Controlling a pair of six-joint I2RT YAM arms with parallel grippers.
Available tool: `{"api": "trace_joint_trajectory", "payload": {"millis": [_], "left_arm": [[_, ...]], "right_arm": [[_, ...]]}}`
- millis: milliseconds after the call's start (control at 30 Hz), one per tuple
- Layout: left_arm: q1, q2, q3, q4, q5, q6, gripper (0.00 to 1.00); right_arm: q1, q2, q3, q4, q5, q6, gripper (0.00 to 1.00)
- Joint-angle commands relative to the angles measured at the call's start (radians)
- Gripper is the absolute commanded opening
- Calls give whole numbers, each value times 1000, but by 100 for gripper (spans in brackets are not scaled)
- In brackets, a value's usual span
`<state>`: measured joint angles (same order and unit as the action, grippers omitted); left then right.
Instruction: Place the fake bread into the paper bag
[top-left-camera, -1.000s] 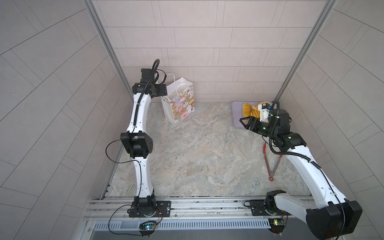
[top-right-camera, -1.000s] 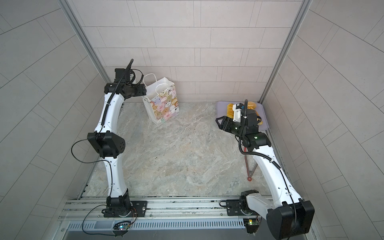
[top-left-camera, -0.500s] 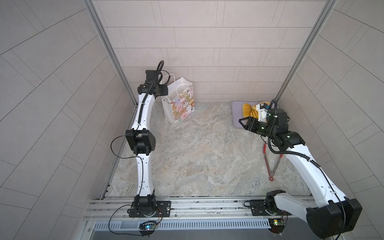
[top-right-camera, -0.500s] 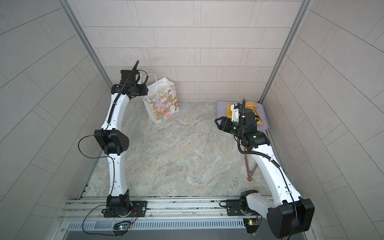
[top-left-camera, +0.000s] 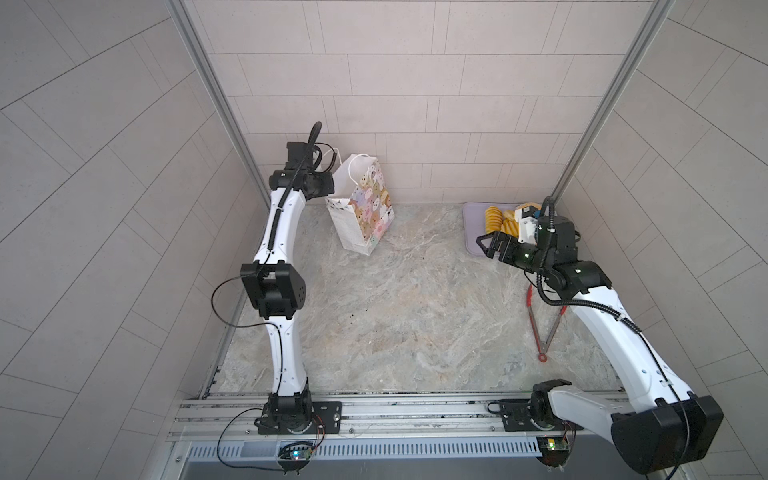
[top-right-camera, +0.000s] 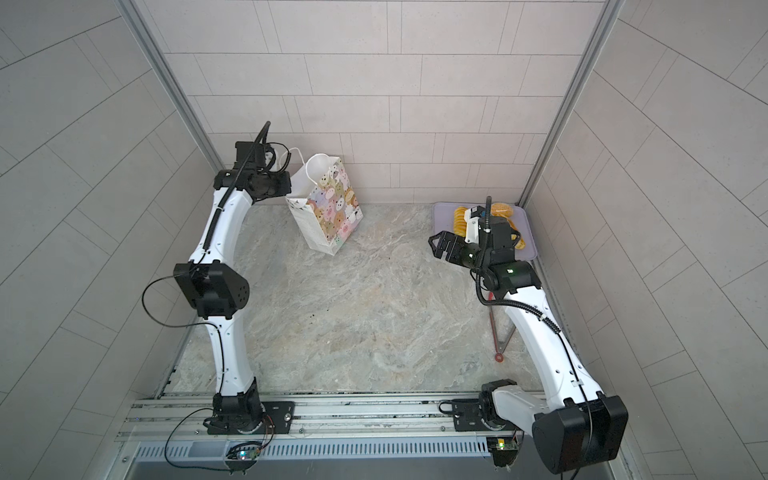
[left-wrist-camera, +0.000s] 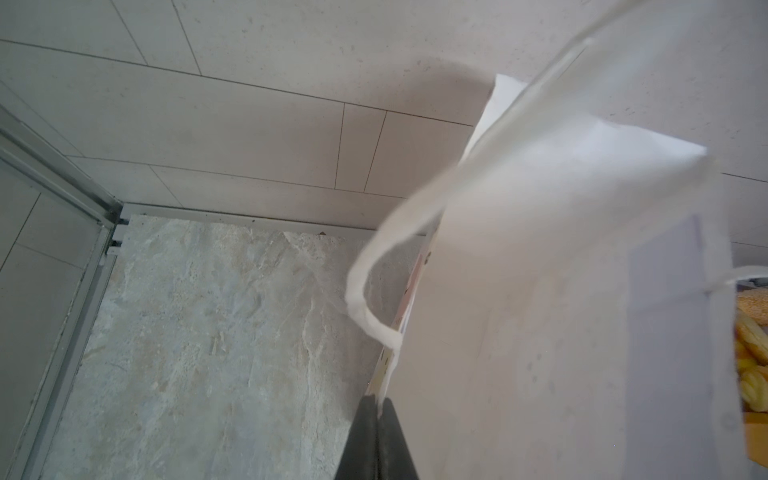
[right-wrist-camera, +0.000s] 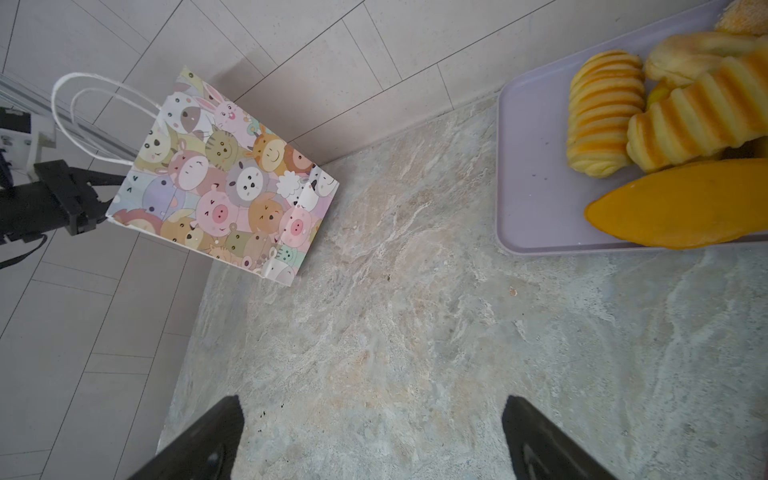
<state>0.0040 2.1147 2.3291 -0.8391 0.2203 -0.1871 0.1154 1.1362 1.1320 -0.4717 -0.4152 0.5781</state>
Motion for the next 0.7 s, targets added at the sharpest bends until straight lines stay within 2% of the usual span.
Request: {"api": "trace_joint_trajectory", "payload": {"millis": [0, 67, 133, 233, 367, 667], "left_arm": [[-2, -167, -124, 53, 15, -73, 0], [-3, -254, -233, 72, 24, -97, 0], [-3, -332, -327, 72, 29, -111, 0], [-3, -467, -494, 85, 16, -146, 0], [-3, -653, -700, 77, -42, -181, 0], [-12, -986, -953, -54, -114, -256, 0]], "right_arm": [[-8, 20, 42, -32, -3, -5, 89], [-8, 34, 57, -59, 12, -6, 77], [-8, 27, 44, -45, 29, -5, 72], [-8, 10, 35, -32, 61, 2, 70], [-5, 28, 88, -102, 70, -39, 68], [17, 2, 76, -134, 157, -79, 68]]}}
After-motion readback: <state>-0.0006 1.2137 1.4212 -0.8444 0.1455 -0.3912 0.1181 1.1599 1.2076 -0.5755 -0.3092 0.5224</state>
